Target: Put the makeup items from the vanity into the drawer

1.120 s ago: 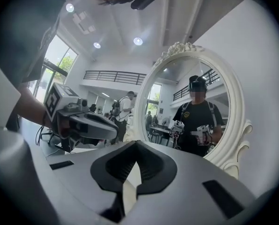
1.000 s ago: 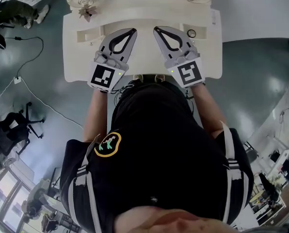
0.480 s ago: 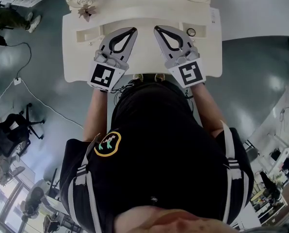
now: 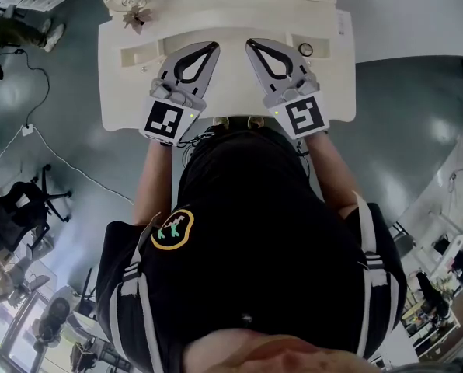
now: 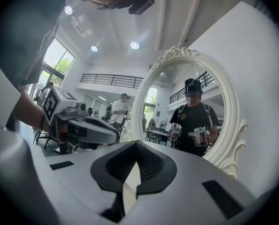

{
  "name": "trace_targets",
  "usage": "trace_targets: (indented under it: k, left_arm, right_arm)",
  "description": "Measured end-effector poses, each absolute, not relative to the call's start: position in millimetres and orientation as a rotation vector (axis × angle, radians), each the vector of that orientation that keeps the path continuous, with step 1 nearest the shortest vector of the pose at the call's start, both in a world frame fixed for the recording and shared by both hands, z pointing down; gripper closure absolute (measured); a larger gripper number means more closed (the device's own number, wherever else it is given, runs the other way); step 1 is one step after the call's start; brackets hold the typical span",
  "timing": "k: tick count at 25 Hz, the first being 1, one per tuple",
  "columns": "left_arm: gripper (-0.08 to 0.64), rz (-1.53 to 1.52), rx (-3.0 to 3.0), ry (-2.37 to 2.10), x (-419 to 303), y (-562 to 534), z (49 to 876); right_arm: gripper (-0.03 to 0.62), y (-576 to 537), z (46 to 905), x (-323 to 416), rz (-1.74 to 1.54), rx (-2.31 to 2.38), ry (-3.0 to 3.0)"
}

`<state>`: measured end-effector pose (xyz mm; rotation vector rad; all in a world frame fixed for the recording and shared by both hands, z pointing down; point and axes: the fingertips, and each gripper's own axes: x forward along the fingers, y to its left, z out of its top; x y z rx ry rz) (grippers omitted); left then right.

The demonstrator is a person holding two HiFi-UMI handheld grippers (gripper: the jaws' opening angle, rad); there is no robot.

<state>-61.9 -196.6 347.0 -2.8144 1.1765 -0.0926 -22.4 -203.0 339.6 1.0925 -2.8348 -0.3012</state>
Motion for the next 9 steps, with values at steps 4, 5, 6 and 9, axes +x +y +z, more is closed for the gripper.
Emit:
trace_targets:
  k: [4, 5, 6, 9]
  left_arm:
    - [0.541, -0.092, -2.814, 1.180, -61.4, -197.4, 347.5]
    - [0.541, -0.092, -2.814, 1.180, -61.2, -197.6, 347.5]
    - [0.541, -0.091, -2.814, 1.181, -60.8, -197.7, 347.5]
    - [0.541, -0.092, -2.813, 1.182, -59.5, -197.4, 347.9]
  right_arm:
    - [0.574, -204.7, 340.6, -21.5, -0.293, 1.095, -2.833]
    - [0.574, -204.9, 340.9, -21.4, -0.296, 1.092, -2.832]
    - [0.574, -204.9, 341.1, -21.3, -0.300, 1.090, -2.831]
    - [0.572, -204.7, 342.6, -20.4, -0.306, 1.085, -2.825]
